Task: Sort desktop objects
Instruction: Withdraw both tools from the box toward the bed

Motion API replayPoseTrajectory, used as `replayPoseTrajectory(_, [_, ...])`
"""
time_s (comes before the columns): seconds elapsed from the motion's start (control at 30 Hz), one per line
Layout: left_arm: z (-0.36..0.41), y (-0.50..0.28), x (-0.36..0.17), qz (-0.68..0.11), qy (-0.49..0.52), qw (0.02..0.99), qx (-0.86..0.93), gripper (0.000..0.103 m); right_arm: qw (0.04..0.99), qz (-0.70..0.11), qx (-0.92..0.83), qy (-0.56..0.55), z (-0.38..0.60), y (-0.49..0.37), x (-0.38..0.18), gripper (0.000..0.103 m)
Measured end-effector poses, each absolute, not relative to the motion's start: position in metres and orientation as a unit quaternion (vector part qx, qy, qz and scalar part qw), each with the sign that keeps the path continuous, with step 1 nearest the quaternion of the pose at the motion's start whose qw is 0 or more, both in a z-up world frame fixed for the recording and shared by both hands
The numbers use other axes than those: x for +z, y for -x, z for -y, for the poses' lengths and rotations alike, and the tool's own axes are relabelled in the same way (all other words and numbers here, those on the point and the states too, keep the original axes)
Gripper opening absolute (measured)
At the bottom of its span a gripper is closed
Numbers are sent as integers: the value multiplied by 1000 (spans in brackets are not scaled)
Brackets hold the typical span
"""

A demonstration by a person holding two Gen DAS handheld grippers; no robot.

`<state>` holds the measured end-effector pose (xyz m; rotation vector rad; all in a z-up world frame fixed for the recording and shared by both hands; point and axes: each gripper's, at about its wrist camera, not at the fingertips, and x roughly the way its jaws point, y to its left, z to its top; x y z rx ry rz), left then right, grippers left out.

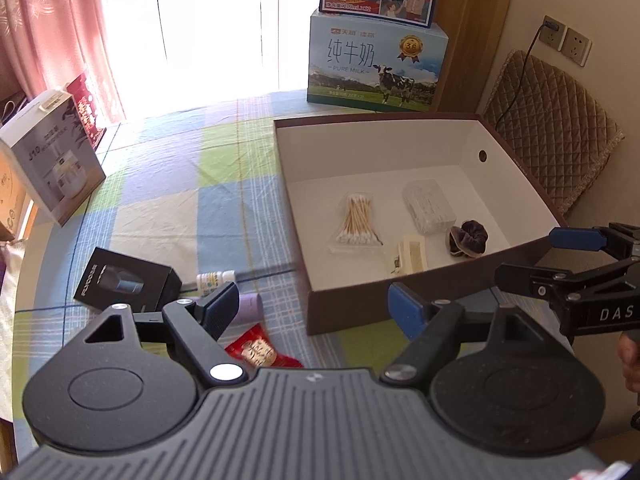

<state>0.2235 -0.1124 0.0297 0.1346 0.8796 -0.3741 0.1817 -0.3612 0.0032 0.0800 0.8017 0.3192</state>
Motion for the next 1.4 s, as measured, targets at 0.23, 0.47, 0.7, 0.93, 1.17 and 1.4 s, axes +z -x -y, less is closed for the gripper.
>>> replayPoseTrajectory(0.23, [90, -206, 29, -426, -64, 885, -176, 79, 901, -399, 167, -37, 344, -163, -4, 101])
replayPoseTrajectory(0.47, [65, -191, 22, -439, -58, 879, -174, 79, 894, -412, 172, -38, 327, -149, -13, 101])
replayPoseTrajectory(0.7, [37, -180, 14, -450, -52, 878, -156, 79, 881, -432, 191, -32, 303, -139, -25, 101])
replayPoseTrajectory(0.93, [9, -169, 4, -462, -49, 875, -138, 79, 870, -444, 214, -23, 276, -132, -34, 101])
replayPoseTrajectory(1.17, [-22, -164, -7, -476, -41, 872, -110, 79, 860, -456, 227, -21, 254, -134, -46, 101])
replayPoseTrajectory(1.4, [-45, -164, -13, -482, -35, 870, -94, 79, 853, -462, 242, -14, 232, -138, -53, 101])
